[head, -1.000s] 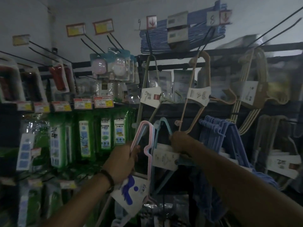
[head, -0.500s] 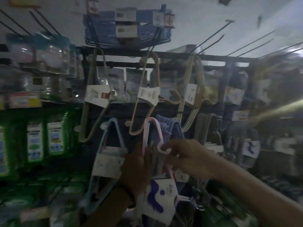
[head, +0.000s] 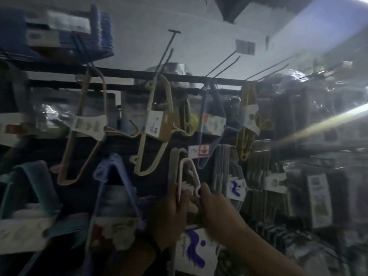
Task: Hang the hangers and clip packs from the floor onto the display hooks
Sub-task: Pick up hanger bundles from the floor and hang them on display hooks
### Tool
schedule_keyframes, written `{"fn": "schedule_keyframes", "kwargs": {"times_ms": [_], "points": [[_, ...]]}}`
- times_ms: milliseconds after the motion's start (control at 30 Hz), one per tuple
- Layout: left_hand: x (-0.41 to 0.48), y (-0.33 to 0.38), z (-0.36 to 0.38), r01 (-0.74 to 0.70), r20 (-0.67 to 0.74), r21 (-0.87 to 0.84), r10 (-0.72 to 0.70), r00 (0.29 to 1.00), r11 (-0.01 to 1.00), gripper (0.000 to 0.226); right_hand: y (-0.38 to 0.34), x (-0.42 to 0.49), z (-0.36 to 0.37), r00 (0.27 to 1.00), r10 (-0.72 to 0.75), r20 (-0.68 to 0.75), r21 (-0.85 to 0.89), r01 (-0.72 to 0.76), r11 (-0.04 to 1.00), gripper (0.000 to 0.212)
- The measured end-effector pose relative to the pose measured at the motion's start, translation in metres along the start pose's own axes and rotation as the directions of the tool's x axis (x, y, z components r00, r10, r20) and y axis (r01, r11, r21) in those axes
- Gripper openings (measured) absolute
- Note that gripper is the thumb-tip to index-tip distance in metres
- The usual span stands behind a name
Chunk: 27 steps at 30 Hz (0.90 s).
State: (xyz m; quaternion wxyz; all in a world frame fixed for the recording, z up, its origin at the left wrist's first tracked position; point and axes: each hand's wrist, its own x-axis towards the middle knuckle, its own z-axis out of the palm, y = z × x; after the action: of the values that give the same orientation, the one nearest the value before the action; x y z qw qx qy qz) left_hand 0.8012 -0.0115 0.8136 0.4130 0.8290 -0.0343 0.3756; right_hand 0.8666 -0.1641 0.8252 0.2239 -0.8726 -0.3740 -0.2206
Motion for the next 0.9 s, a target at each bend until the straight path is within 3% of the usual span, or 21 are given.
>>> {"fn": "schedule_keyframes", "kwargs": {"times_ms": [133,233,367,533,767,900], "points": [[0.022,-0.004,0.065,-0.023,-0.011,0.095,0.024,1.0,0.995,0.028,0.091,0.007,-0.004,0.998,0.038,-0.048,-0.001,-0.039,0.999,0.023],[0.036,-0.008,0.109,-0.158,0.043,0.287,0.152,0.987,0.945,0.058,0.158,0.014,-0.007,0.995,0.081,-0.05,-0.029,-0.082,0.996,0.023],[0.063,-0.003,0.157,-0.386,0.258,0.467,0.295,0.92,0.796,0.08,0.225,0.032,-0.015,0.996,0.078,-0.033,-0.036,-0.079,0.996,0.035],[0.089,0.002,0.194,-0.466,0.377,0.54,0.293,0.879,0.701,0.088,0.269,0.06,-0.028,0.996,0.046,-0.077,-0.167,-0.059,0.984,0.041],[0.104,0.0,0.212,-0.55,0.39,0.59,0.388,0.835,0.591,0.086,0.295,0.066,-0.036,0.983,0.017,-0.181,-0.241,-0.061,0.969,0.026],[0.103,-0.003,0.217,-0.595,0.379,0.625,0.469,0.798,0.506,0.081,0.302,0.06,-0.034,0.972,-0.039,-0.232,-0.239,-0.018,0.971,0.03]]}}
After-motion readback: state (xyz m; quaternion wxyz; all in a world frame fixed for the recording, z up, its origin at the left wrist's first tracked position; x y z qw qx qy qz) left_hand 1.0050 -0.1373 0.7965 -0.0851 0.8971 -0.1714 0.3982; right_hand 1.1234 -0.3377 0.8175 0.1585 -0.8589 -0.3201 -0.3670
